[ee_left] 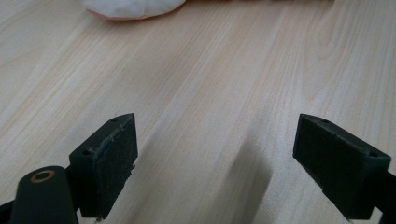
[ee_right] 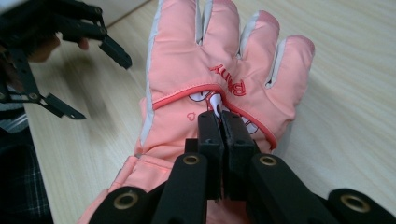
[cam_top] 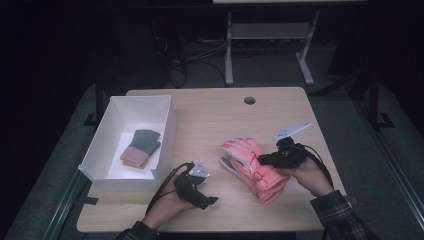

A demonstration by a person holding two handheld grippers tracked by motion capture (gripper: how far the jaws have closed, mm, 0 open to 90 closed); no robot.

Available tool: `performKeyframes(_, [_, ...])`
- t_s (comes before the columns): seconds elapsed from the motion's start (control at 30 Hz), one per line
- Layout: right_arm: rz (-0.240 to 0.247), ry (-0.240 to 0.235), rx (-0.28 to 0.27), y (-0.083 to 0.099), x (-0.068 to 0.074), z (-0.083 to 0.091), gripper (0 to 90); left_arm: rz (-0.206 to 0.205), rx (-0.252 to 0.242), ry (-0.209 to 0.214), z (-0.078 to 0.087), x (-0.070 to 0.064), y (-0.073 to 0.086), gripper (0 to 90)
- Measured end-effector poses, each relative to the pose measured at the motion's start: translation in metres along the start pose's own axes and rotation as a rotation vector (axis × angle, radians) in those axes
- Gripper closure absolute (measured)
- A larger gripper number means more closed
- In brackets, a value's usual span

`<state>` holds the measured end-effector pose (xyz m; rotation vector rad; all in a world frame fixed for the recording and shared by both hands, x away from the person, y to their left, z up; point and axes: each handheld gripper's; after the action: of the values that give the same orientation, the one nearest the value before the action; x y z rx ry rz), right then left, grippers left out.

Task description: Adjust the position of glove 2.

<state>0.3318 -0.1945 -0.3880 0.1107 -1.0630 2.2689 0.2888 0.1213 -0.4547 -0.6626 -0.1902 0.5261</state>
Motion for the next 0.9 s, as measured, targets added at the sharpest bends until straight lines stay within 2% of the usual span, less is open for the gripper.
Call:
performKeyframes(0.23, [-0.014,0.021,0.052,0.004,-0.002,-0.015,87.5,-0.001,0.006,-0.004,-0.001,-0.001,-0.001,13.4])
performKeyframes(0.3, [-0.004,0.033,0.065,0.006,-0.003,-0.018,87.5,0.002,0.003,-0.003,-0.001,-0.001,-0.001,13.4])
performKeyframes(0.33, [-0.018,0.029,0.071,0.006,-0.002,-0.019,87.5,0.001,0.002,-0.006,0.0,-0.001,-0.001,13.4])
performKeyframes(0.5, [0.002,0.046,0.101,0.008,-0.002,-0.027,85.9,0.001,0.006,-0.006,0.0,-0.001,-0.001,13.3])
performKeyframes(0.53, [0.008,0.043,0.094,0.008,-0.003,-0.025,83.6,0.0,0.004,-0.007,0.0,-0.001,-0.001,13.2])
performKeyframes(0.6, [-0.01,0.029,0.062,0.008,-0.003,-0.021,77.6,0.011,0.001,0.001,0.0,-0.001,-0.002,13.2])
performKeyframes(0.7, [-0.016,0.04,0.02,0.007,-0.002,-0.012,67.9,0.016,-0.004,-0.002,0.0,-0.001,-0.003,13.3])
performKeyframes(0.77, [-0.014,0.049,0.0,0.005,-0.002,-0.005,64.9,0.024,-0.007,-0.005,0.0,-0.001,-0.003,13.3])
performKeyframes(0.9, [-0.013,0.054,-0.076,0.006,-0.004,0.013,66.8,0.022,-0.014,-0.006,0.003,-0.002,-0.004,14.2])
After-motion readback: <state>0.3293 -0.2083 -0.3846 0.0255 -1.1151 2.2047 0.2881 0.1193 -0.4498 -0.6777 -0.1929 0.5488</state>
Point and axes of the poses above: each handheld gripper's, and its own axes: z roughly backward along the jaws, y roughly out of its underside, x roughly to its left, and after that the axes turned 8 degrees about -y, right-handed
